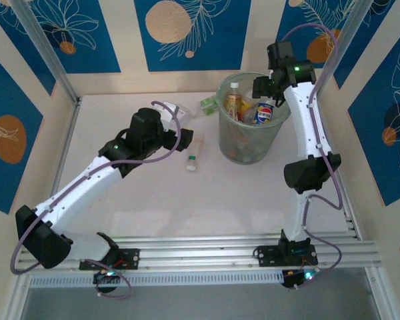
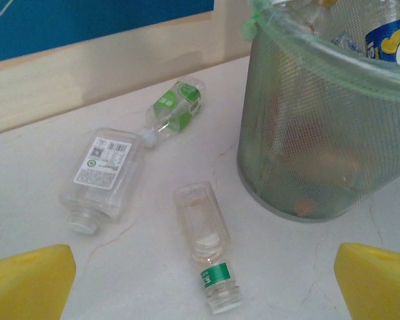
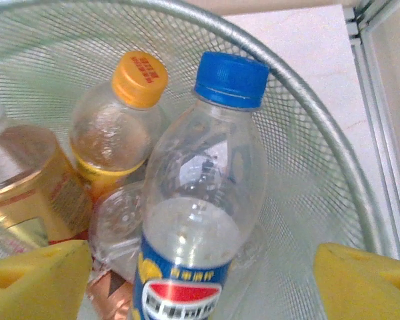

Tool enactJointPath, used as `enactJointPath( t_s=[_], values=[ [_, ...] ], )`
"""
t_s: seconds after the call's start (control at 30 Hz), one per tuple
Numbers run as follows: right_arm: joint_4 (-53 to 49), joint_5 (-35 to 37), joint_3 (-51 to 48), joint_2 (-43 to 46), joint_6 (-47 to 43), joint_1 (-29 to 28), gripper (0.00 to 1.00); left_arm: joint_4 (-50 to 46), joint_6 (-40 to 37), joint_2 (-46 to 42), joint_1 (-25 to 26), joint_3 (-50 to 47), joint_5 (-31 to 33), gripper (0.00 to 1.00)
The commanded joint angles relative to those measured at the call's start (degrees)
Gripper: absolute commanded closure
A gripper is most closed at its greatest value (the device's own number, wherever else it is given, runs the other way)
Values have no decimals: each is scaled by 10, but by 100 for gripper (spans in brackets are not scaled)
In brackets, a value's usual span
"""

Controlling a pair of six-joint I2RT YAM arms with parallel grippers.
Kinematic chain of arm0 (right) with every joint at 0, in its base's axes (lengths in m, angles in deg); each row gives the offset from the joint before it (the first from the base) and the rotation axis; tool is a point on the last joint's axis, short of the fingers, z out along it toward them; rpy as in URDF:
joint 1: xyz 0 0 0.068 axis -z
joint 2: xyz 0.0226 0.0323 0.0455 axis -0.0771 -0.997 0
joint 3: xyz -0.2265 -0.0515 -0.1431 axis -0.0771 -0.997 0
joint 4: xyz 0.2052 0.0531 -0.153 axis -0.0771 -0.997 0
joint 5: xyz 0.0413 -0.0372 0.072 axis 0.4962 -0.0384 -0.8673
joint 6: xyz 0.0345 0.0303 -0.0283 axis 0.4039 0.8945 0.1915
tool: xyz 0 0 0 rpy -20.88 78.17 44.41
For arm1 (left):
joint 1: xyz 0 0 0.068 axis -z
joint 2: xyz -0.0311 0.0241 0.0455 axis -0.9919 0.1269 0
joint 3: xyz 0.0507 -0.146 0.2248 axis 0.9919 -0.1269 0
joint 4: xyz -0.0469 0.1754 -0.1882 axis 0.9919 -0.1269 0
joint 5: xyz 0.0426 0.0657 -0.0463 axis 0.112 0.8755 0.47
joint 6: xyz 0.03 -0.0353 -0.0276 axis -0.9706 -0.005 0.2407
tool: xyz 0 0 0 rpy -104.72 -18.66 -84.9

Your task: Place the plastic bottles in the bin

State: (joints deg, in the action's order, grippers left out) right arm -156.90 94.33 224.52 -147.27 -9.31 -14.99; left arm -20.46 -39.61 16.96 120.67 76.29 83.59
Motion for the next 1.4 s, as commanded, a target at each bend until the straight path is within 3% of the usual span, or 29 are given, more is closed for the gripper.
enactJointPath(
  t_s=[0.0,0.2,0.37,0.7,0.97,1.37],
  values=[
    [19,7,-26,58,1,-14,14,-16,14,10,4,17,10,0],
    [83,-11,-111,151,4,-42,1,-28,54,49,5,-1,9,0],
    [112,-36,-161,206,13,-49,1,-6,89,100,5,-21,-15,1],
    [133,-8,-217,254,23,-85,1,6,118,219,6,-4,-5,1],
    [163,3,-267,282,21,-112,1,31,105,298,6,28,-28,1],
    [188,25,-295,289,13,-143,1,6,89,399,5,98,2,1]
  ],
)
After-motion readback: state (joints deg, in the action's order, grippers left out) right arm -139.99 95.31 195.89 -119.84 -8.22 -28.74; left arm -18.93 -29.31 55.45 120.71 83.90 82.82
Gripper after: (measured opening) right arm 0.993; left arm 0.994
